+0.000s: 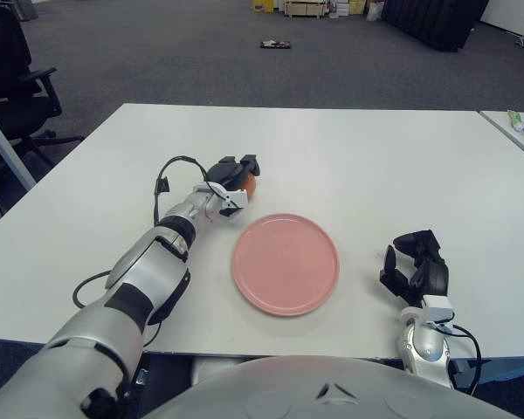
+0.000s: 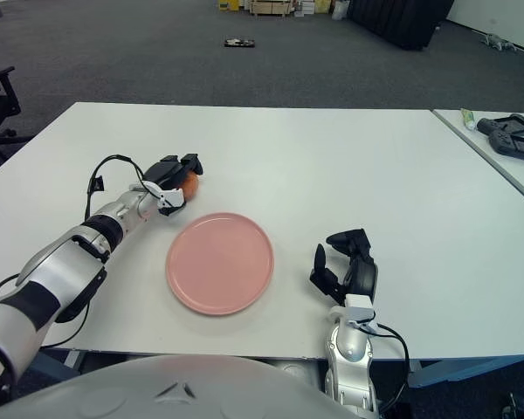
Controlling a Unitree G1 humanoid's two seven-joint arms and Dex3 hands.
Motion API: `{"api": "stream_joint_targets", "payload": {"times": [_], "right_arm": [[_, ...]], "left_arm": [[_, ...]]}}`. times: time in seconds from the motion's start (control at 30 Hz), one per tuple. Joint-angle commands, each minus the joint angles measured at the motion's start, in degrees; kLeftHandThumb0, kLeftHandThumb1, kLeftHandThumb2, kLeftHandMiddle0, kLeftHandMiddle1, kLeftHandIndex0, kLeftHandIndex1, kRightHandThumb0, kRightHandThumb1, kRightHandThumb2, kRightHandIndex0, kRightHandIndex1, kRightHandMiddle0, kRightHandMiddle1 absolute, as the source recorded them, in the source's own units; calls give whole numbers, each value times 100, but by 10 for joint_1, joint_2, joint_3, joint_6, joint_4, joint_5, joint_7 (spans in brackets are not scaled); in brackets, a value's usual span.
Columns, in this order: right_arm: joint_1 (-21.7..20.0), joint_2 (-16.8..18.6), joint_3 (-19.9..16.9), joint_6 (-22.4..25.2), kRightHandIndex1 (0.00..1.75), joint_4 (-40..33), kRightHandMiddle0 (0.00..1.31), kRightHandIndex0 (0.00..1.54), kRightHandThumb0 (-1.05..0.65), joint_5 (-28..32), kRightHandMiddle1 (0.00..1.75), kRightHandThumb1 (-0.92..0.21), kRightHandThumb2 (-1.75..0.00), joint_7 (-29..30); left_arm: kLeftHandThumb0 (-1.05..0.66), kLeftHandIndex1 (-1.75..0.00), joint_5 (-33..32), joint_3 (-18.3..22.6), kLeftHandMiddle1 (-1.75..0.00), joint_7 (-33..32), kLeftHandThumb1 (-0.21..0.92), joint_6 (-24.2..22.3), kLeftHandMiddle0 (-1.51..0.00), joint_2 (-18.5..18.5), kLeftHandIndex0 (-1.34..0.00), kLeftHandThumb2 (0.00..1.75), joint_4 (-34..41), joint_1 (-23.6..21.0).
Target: Put the apple into the plate.
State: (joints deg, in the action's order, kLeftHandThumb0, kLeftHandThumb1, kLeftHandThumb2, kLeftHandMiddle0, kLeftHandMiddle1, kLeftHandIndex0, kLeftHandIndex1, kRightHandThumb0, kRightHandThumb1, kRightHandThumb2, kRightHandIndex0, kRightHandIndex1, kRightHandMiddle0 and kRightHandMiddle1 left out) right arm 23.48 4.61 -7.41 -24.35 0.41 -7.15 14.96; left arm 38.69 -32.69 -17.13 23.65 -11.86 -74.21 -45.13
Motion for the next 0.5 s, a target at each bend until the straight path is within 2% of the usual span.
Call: {"api": "stream_joint_targets", "payload": {"times": [0.0,0.47], "right_arm": [[-11,1,-3,-5,156,2,42,64,-41,3,175,-57,-100,4],[-11,1,-5,3,158,1,42,64,-41,-10,175,-56,-101,17]], "left_arm": [[0,-175,4,-4,-161,25,8,-5,-84,5,-56,155,-3,6],[0,-175,-21,20,-158,42,8,16,-85,-5,-56,154,19,1]]}}
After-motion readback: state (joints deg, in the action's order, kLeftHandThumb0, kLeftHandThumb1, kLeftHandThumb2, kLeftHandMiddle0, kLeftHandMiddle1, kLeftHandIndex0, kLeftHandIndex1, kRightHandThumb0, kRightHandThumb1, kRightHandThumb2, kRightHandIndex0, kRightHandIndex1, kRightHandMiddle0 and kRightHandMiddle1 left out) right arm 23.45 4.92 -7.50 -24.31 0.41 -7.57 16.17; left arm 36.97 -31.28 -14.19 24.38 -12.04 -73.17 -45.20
